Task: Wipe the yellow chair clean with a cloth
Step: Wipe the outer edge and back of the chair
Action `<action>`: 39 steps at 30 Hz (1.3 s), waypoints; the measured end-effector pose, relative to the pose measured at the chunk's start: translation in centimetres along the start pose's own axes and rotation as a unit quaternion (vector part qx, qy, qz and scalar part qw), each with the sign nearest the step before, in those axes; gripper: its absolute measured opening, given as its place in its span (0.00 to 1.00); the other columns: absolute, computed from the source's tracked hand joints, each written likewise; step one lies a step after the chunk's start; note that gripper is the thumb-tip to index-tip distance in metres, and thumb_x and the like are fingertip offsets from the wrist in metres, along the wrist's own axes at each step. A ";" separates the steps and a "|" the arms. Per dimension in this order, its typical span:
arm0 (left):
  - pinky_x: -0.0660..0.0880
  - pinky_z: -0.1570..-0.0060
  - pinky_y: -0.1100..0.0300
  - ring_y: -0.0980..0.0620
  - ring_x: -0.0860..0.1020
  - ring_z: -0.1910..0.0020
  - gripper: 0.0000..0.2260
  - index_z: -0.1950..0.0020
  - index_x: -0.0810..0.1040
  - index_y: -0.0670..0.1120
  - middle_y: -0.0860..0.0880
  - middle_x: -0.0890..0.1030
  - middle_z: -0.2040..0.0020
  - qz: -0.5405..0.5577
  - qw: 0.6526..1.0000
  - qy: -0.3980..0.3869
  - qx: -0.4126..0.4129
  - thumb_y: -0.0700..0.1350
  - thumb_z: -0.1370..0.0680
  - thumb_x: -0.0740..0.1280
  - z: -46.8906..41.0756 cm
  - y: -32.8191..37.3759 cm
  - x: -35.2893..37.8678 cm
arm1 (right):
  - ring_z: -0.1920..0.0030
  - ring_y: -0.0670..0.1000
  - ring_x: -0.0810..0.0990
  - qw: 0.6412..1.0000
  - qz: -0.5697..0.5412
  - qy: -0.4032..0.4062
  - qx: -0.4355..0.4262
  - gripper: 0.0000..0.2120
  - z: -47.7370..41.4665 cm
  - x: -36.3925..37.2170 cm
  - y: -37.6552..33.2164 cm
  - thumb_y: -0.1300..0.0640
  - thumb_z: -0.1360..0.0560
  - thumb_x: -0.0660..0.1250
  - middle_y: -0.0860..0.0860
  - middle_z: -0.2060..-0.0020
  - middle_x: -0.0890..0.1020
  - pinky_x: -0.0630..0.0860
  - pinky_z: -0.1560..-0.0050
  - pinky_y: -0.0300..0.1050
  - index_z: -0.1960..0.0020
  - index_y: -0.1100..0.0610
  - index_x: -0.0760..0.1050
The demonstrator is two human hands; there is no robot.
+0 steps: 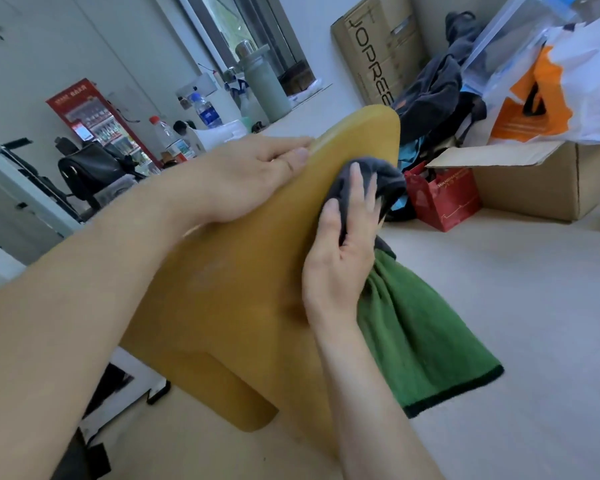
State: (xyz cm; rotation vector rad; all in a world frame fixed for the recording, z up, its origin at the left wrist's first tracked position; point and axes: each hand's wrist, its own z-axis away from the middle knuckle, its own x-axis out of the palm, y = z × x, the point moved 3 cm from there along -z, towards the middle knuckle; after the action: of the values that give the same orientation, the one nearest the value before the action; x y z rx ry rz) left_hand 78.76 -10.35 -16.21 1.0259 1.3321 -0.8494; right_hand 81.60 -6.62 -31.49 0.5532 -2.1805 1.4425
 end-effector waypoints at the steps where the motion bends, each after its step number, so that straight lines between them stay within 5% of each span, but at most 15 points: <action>1: 0.65 0.35 0.60 0.58 0.74 0.39 0.25 0.34 0.74 0.59 0.61 0.75 0.38 -0.003 0.999 -0.024 -0.027 0.66 0.25 0.51 0.9 -1.2 -0.3 | 0.23 0.49 0.55 0.999 0.026 -0.022 -0.034 0.23 -0.5 0.0 -0.6 0.46 0.21 0.54 0.49 0.24 0.62 0.53 0.25 0.47 0.27 0.47 0.65; 4: 0.76 0.45 0.50 0.50 0.83 0.56 0.33 0.50 0.83 0.49 0.49 0.85 0.55 0.034 0.999 -0.016 -0.035 0.70 0.29 0.49 3.5 -3.3 0.4 | 0.23 0.52 0.56 0.992 0.063 -0.051 -0.096 0.21 -0.6 0.1 -2.1 0.47 0.20 0.54 0.50 0.25 0.63 0.56 0.26 0.56 0.28 0.48 0.68; 7: 0.76 0.57 0.43 0.42 0.79 0.64 0.37 0.58 0.77 0.38 0.39 0.80 0.63 -0.022 0.999 0.040 -0.006 0.70 0.25 0.46 3.5 -3.1 0.8 | 0.24 0.53 0.58 0.984 0.094 -0.037 -0.146 0.19 -0.1 1.1 -3.2 0.50 0.20 0.56 0.48 0.27 0.65 0.59 0.28 0.60 0.30 0.49 0.70; 11: 0.74 0.63 0.50 0.44 0.76 0.71 0.32 0.68 0.69 0.41 0.45 0.73 0.74 -0.069 0.994 0.087 -0.011 0.66 0.24 0.46 3.1 -1.3 1.3 | 0.24 0.55 0.61 0.984 0.080 -0.032 -0.156 0.19 -1.8 0.4 -2.7 0.52 0.20 0.56 0.54 0.27 0.68 0.55 0.27 0.47 0.30 0.53 0.71; 14: 0.72 0.62 0.51 0.44 0.76 0.67 0.28 0.64 0.70 0.43 0.46 0.73 0.70 -0.111 0.988 0.108 -0.005 0.62 0.21 0.45 2.2 1.0 2.0 | 0.25 0.48 0.61 0.996 0.014 -0.060 -0.071 0.19 -6.2 -1.0 -1.6 0.53 0.19 0.57 0.51 0.26 0.67 0.56 0.24 0.46 0.29 0.51 0.69; 17: 0.72 0.56 0.51 0.46 0.76 0.57 0.17 0.46 0.71 0.50 0.49 0.77 0.58 -0.123 0.985 0.122 0.022 0.56 0.18 0.46 0.9 2.9 2.2 | 0.29 0.38 0.65 0.992 -0.055 -0.104 0.048 0.20 -10.8 -1.5 -0.4 0.52 0.18 0.56 0.42 0.30 0.69 0.60 0.26 0.43 0.27 0.51 0.68; 19: 0.72 0.48 0.48 0.44 0.76 0.50 0.15 0.39 0.69 0.51 0.49 0.78 0.49 -0.127 0.985 0.115 0.017 0.54 0.18 0.48 -0.5 3.0 1.9 | 0.32 0.32 0.65 0.990 -0.058 -0.119 0.049 0.21 -9.5 -0.9 -0.3 0.51 0.19 0.55 0.37 0.32 0.69 0.61 0.29 0.40 0.26 0.49 0.66; 23: 0.68 0.60 0.58 0.49 0.73 0.54 0.12 0.57 0.70 0.45 0.50 0.75 0.57 -0.056 0.996 0.072 -0.023 0.47 0.17 0.53 -3.8 2.0 1.0 | 0.24 0.42 0.57 0.991 -0.059 -0.121 -0.008 0.22 -0.1 1.4 -0.9 0.49 0.21 0.56 0.42 0.25 0.63 0.56 0.25 0.52 0.27 0.43 0.64; 27: 0.64 0.59 0.64 0.55 0.69 0.53 0.11 0.45 0.75 0.52 0.52 0.73 0.49 0.015 0.998 0.023 -0.050 0.46 0.17 0.53 -4.1 1.2 0.4 | 0.26 0.38 0.58 0.991 -0.029 -0.133 0.006 0.20 -3.4 2.2 1.0 0.50 0.20 0.55 0.40 0.26 0.63 0.56 0.25 0.48 0.29 0.39 0.64; 31: 0.60 0.65 0.67 0.58 0.67 0.62 0.06 0.49 0.69 0.54 0.51 0.70 0.51 -0.065 0.996 0.034 -0.047 0.45 0.17 0.54 -3.4 1.4 0.5 | 0.31 0.44 0.68 0.980 -0.029 -0.117 0.158 0.21 -8.8 1.9 4.5 0.49 0.19 0.53 0.44 0.29 0.70 0.61 0.27 0.44 0.27 0.46 0.66; 33: 0.67 0.62 0.62 0.51 0.72 0.56 0.05 0.51 0.71 0.47 0.48 0.74 0.53 -0.126 0.988 0.077 -0.039 0.43 0.19 0.56 -3.6 1.7 0.4 | 0.28 0.45 0.66 0.986 0.000 -0.112 0.123 0.21 -6.8 2.0 2.9 0.51 0.18 0.54 0.44 0.29 0.69 0.59 0.30 0.37 0.26 0.48 0.65; 37: 0.74 0.54 0.51 0.44 0.76 0.52 0.09 0.50 0.78 0.47 0.46 0.81 0.55 -0.190 0.974 0.121 0.003 0.42 0.23 0.58 -3.3 1.9 0.4 | 0.26 0.45 0.62 0.990 -0.043 -0.100 -0.089 0.20 -4.3 3.3 -0.8 0.55 0.20 0.56 0.46 0.28 0.67 0.58 0.26 0.44 0.29 0.54 0.70; 39: 0.73 0.50 0.51 0.44 0.76 0.49 0.11 0.46 0.79 0.49 0.46 0.81 0.51 -0.164 0.978 0.129 0.015 0.41 0.22 0.59 -2.6 1.7 0.2 | 0.28 0.45 0.66 0.994 -0.031 -0.075 -0.074 0.20 -6.0 3.4 1.2 0.56 0.20 0.56 0.49 0.30 0.71 0.61 0.28 0.40 0.30 0.55 0.71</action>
State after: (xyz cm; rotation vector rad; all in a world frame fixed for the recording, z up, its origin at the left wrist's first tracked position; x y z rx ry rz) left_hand 79.50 -7.33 -16.12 0.9767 1.7468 -1.0080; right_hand 79.12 -0.91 -28.32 0.6884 -2.3409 1.2300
